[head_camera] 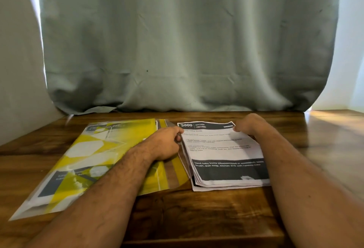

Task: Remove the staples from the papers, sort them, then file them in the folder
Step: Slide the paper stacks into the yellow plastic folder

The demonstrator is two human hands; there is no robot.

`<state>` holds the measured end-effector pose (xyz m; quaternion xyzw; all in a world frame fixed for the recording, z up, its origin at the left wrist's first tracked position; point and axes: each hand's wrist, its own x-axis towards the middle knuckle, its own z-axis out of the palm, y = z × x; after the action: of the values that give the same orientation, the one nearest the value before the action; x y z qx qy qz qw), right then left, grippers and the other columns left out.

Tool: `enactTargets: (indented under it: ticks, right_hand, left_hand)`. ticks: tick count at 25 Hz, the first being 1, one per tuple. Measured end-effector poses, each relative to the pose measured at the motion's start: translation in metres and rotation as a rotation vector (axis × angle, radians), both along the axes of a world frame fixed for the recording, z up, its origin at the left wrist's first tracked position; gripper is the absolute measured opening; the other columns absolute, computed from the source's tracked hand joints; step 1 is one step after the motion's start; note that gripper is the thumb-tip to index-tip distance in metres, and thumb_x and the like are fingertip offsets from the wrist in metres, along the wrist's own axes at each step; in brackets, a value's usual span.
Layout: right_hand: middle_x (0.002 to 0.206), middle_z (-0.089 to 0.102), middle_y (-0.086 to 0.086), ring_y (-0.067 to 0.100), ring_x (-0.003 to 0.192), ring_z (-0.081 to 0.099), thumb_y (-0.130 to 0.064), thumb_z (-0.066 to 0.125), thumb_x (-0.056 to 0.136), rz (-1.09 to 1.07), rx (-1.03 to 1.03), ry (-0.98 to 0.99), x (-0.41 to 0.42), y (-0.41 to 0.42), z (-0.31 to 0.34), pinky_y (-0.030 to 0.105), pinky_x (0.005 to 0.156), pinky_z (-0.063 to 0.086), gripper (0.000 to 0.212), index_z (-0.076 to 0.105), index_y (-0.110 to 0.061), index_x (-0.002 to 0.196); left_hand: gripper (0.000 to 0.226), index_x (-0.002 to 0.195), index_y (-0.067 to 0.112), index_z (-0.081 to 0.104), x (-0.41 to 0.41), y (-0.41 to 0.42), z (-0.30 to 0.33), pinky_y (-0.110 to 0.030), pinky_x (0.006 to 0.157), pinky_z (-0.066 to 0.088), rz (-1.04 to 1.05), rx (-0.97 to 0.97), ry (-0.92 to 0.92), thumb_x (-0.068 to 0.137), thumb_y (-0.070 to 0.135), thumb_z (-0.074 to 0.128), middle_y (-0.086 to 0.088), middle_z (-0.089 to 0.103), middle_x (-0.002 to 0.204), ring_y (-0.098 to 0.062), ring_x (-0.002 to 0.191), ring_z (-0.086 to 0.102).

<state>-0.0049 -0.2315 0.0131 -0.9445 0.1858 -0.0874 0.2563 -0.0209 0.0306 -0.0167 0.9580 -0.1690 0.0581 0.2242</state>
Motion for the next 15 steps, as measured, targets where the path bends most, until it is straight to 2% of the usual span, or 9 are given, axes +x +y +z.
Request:
enactTargets:
  ticks: [2,3,8,10,12,13,15]
  right_hand:
    - [0.136,0.053,0.015,0.033,0.121,0.052,-0.022,0.054,0.1,0.086,0.069,0.038,-0.009,0.004,0.007,0.041,0.103,0.042,0.037,0.056,0.0,0.13]
    - [0.138,0.052,0.016,0.033,0.124,0.051,-0.018,0.052,0.101,0.106,0.103,0.035,-0.014,0.005,0.011,0.041,0.106,0.04,0.036,0.054,0.001,0.132]
    - [0.141,0.049,0.015,0.031,0.125,0.048,-0.011,0.058,0.098,0.086,0.249,0.062,-0.024,-0.001,0.017,0.041,0.103,0.037,0.038,0.052,0.001,0.133]
    - [0.133,0.055,0.015,0.032,0.116,0.053,-0.005,0.059,0.095,0.088,0.314,0.091,-0.024,-0.004,0.017,0.042,0.099,0.039,0.026,0.06,0.0,0.121]
    - [0.115,0.063,0.015,0.032,0.104,0.058,0.001,0.057,0.093,0.101,0.409,0.122,-0.026,-0.007,0.014,0.042,0.098,0.043,0.008,0.064,-0.002,0.095]
    - [0.106,0.065,0.013,0.032,0.104,0.059,0.003,0.056,0.092,0.108,0.458,0.134,-0.026,-0.009,0.012,0.044,0.1,0.043,0.012,0.064,-0.005,0.087]
    - [0.096,0.066,0.011,0.032,0.104,0.06,0.004,0.055,0.091,0.114,0.521,0.129,-0.025,-0.012,0.008,0.047,0.104,0.043,0.016,0.064,-0.006,0.083]
  left_hand:
    - [0.06,0.142,0.019,0.053,0.001,0.0,0.0,-0.034,0.104,0.048,0.002,0.001,-0.009,0.085,0.002,0.053,0.0,0.065,0.127,-0.019,0.116,0.059]
    - [0.06,0.143,0.019,0.053,0.0,0.0,0.0,-0.035,0.106,0.047,-0.004,0.013,-0.014,0.085,0.002,0.054,-0.001,0.064,0.132,-0.019,0.119,0.059]
    - [0.06,0.144,0.018,0.052,-0.005,-0.001,0.001,-0.032,0.106,0.047,-0.015,0.025,-0.034,0.088,-0.002,0.051,-0.001,0.063,0.136,-0.018,0.122,0.058]
    - [0.06,0.143,0.02,0.053,-0.004,0.0,0.001,-0.032,0.105,0.048,-0.019,0.031,-0.035,0.087,-0.002,0.052,0.001,0.064,0.134,-0.016,0.12,0.059]
    - [0.061,0.142,0.021,0.055,-0.003,0.001,0.002,-0.03,0.103,0.048,-0.013,0.04,-0.045,0.085,-0.002,0.053,0.002,0.065,0.132,-0.016,0.118,0.06]
    - [0.061,0.141,0.022,0.055,-0.003,0.001,0.002,-0.03,0.103,0.048,-0.005,0.051,-0.063,0.084,0.0,0.055,0.003,0.066,0.131,-0.016,0.119,0.06]
    - [0.061,0.139,0.032,0.055,-0.003,0.002,0.002,-0.034,0.107,0.043,0.043,0.11,-0.125,0.083,0.009,0.06,0.011,0.065,0.131,-0.014,0.124,0.056]
